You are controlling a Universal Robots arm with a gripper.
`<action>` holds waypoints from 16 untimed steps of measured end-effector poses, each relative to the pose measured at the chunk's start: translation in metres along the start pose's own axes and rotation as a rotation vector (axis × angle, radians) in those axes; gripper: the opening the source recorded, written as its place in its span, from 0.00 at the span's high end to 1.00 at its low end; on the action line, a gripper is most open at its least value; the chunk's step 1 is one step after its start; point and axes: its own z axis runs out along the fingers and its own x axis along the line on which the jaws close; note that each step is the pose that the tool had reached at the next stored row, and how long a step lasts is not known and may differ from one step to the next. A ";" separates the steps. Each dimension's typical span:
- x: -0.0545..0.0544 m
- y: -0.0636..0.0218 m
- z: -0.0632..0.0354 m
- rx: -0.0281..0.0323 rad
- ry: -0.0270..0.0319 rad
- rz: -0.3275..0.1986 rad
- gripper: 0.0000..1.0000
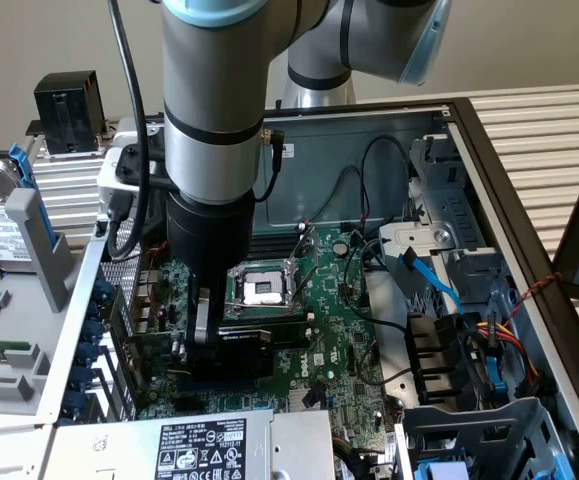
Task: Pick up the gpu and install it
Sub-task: 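Insert the gpu into the slot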
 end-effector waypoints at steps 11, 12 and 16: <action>0.000 -0.0009 0.0001 0.0000 -0.0002 0.000 0.73; 0.000 -0.0010 0.0001 0.0001 -0.0002 0.000 0.73; 0.000 -0.0011 0.0001 0.0001 -0.0003 0.000 0.73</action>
